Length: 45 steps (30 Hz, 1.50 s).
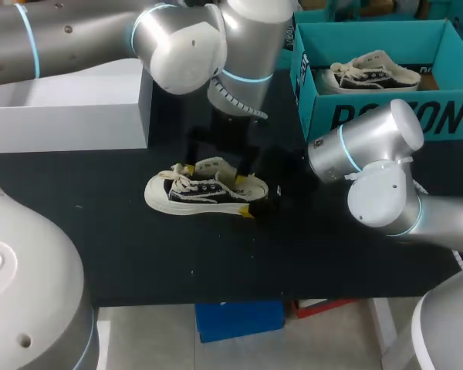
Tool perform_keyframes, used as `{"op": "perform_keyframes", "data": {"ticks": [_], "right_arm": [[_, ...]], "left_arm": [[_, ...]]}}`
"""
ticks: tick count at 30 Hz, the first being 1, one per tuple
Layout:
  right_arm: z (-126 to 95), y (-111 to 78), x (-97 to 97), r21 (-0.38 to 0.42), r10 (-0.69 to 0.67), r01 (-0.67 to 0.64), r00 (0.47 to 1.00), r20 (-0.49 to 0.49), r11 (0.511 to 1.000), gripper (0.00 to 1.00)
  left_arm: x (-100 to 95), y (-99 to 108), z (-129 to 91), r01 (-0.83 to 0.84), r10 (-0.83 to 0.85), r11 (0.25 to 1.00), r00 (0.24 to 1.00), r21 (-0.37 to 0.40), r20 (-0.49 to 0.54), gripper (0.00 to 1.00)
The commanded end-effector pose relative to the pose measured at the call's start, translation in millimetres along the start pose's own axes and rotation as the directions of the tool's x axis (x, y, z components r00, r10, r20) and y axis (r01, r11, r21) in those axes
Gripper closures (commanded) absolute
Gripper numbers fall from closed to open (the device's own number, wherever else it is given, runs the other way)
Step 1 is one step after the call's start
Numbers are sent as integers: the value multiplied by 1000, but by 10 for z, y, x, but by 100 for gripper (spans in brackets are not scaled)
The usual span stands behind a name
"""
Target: Take the shoe out of the shoebox, open the shoe tongue, remove and reinsert the insole, then place the shoe into the shoebox
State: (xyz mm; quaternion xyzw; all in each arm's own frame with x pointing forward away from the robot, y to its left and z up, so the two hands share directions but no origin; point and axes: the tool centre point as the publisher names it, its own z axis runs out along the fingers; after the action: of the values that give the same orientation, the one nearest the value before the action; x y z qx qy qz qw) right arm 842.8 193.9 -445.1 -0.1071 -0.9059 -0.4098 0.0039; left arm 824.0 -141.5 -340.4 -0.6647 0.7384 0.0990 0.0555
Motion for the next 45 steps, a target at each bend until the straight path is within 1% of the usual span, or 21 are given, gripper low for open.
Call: {"op": "perform_keyframes", "data": {"ticks": [1,8,18,19,20,23,24,25,30,40,45], "right_arm": [[32,8,-7,3,2,-2,1000,3,1000,100],[32,8,-7,3,2,-2,1000,3,1000,100],[32,8,-7,3,2,-2,1000,3,1000,100],[32,8,-7,3,2,-2,1000,3,1000,100],[32,8,-7,3,2,-2,1000,3,1000,100],[32,8,-7,3,2,-2,1000,3,1000,100],[32,8,-7,3,2,-2,1000,3,1000,100],[32,8,-7,3,2,-2,1000,3,1000,100],[32,8,-7,3,2,-2,1000,3,1000,100],[32,8,-7,3,2,-2,1000,3,1000,100],[32,8,-7,3,2,-2,1000,3,1000,100]], "left_arm": [[50,-65,73,8,-8,1000,999,-2,32,0],[42,-129,218,20,-20,1000,997,-7,70,0],[-8,-192,346,32,-30,999,994,-24,107,0],[-13,-197,357,34,-31,999,993,-24,113,7],[-16,-200,366,34,-31,999,993,-25,115,32],[-20,-201,374,33,-30,999,993,-27,117,78],[-21,-201,375,32,-28,999,993,-27,118,98],[-22,-200,375,29,-26,999,993,-27,117,100],[-36,-181,347,16,-13,1000,994,-27,106,100],[-113,-130,216,2,-1,1000,999,-28,49,100],[-170,-88,117,-3,4,1000,1000,-6,23,100]]}}
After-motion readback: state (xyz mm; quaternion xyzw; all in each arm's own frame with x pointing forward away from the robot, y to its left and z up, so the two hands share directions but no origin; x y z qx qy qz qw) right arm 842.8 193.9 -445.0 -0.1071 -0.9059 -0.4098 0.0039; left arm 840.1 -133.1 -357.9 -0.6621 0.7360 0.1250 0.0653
